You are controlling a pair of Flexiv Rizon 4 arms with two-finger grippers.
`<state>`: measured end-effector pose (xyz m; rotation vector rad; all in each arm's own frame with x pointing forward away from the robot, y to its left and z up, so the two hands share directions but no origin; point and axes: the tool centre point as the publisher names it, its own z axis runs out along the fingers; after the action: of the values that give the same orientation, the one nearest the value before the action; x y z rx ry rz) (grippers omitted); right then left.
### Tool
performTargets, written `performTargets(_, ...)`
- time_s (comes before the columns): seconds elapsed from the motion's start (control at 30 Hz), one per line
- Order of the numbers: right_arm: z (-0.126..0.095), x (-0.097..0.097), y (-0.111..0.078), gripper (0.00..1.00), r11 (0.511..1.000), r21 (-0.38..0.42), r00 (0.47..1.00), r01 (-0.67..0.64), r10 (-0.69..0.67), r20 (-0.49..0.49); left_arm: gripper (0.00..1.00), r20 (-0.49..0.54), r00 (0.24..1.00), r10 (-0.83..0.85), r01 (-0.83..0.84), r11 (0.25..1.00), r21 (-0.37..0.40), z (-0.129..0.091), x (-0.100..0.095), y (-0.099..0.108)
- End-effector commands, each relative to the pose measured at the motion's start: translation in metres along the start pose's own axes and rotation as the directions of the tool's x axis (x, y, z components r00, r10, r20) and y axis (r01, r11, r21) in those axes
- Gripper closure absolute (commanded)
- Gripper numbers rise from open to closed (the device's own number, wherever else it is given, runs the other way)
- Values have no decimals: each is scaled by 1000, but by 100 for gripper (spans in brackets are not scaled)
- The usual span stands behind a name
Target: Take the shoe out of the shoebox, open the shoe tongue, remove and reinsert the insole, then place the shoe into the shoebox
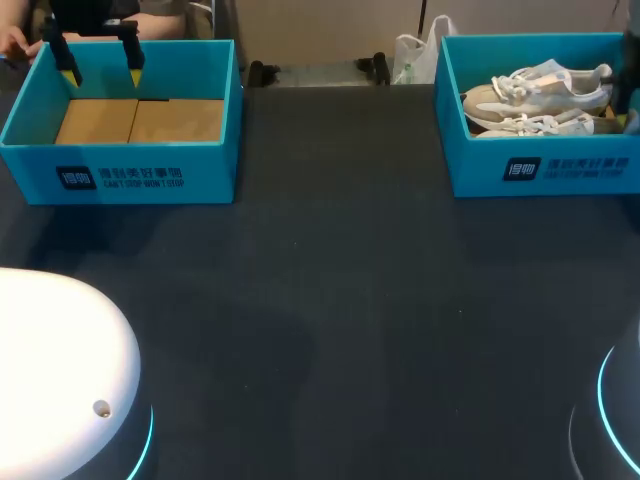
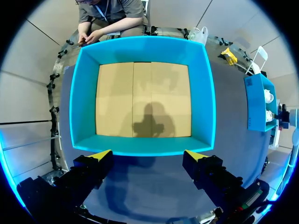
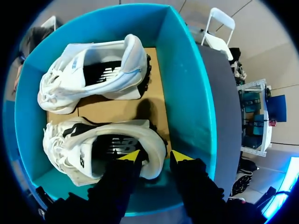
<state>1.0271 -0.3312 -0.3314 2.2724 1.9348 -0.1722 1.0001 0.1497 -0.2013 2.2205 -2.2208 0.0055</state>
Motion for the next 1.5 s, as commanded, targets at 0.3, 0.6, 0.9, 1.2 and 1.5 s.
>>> performTargets(0.3, 31, -1, -1, 54, 1000, -20, 1000, -20, 20, -8, 0, 2, 1000, 0, 0, 1000, -1, -1, 0, 0)
performTargets(0.6, 38, -3, 0, 100, 1000, -1, 999, -26, 26, 19, 0, 2, 1000, 0, 0, 1000, -1, -1, 0, 0)
performTargets(0.9, 4, -19, -3, 100, 1000, 5, 999, -30, 30, 29, 0, 2, 1000, 0, 0, 1000, -1, -1, 0, 0)
performTargets(1.2, -71, -23, -5, 100, 999, 33, 998, 6, -8, 56, 0, 2, 1000, 0, 0, 1000, -1, -1, 0, 0)
performTargets(1.5, -129, -23, 2, 100, 1000, 24, 996, 8, -10, 88, 0, 2, 1000, 0, 0, 1000, -1, -1, 0, 0)
